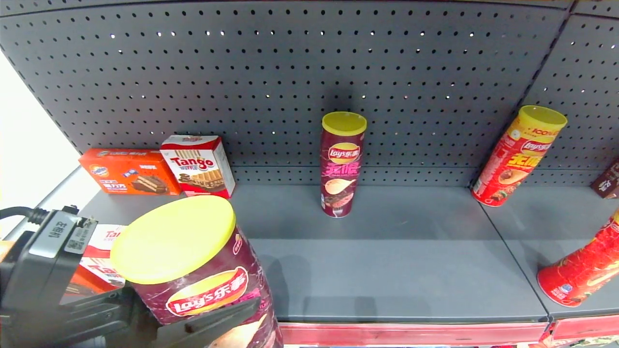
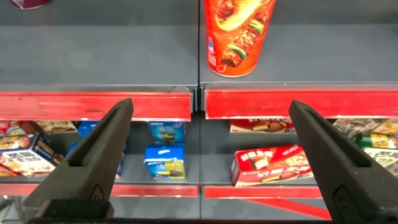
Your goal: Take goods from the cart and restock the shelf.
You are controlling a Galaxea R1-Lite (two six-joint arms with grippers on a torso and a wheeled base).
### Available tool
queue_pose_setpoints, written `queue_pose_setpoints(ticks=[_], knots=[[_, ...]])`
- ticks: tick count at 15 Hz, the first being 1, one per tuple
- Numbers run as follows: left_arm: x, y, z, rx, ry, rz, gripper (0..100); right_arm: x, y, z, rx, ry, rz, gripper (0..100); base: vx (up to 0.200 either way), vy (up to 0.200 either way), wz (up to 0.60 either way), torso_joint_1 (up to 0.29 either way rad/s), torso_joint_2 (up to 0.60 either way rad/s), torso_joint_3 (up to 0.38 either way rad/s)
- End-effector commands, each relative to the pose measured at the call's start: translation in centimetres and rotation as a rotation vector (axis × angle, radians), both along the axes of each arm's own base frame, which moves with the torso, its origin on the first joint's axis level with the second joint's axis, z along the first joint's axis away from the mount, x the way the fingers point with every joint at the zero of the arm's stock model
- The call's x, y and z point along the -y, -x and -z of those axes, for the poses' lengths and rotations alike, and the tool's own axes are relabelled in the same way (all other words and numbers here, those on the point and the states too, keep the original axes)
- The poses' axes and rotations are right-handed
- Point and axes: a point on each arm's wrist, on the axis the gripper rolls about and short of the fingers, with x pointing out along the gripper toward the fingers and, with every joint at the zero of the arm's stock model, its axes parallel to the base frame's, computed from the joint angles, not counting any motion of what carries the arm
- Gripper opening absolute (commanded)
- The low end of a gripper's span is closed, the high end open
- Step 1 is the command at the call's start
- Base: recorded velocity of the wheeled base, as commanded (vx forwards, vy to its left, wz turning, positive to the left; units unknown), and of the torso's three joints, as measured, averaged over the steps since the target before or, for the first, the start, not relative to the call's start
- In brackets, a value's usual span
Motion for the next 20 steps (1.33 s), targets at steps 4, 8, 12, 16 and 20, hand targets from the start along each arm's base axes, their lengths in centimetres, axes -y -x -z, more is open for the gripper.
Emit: queue_pose_setpoints(ticks=[4, 8, 12, 16, 20], knots=[[-0.6, 0.0, -0.3, 0.001, 0.017, -0.033, 0, 0.1, 0.3, -6.4, 0.098, -0.081, -0.059, 100, 0.0, 0.0, 0.0, 0.0, 0.0, 0.0], [-1.2, 0.6, -0.2, -0.002, 0.031, -0.045, 0, 0.2, -0.2, -9.5, 0.045, 0.012, -0.17, 100, 0.0, 0.0, 0.0, 0.0, 0.0, 0.0], [-1.3, 0.7, -0.4, 0.003, 0.041, -0.045, 0, -0.3, -2.1, -12.3, -0.034, 0.051, -0.488, 100, 0.0, 0.0, 0.0, 0.0, 0.0, 0.0], [-1.3, 0.8, -0.4, 0.0, 0.04, -0.045, 0, -2.5, -6.1, -15.8, -0.16, -0.019, -0.683, 100, 0.0, 0.0, 0.0, 0.0, 0.0, 0.0], [-1.4, 0.8, -0.4, 0.0, 0.044, -0.05, 0, -6.0, -11.9, -16.2, -0.174, -0.005, -0.733, 100, 0.0, 0.0, 0.0, 0.0, 0.0, 0.0]])
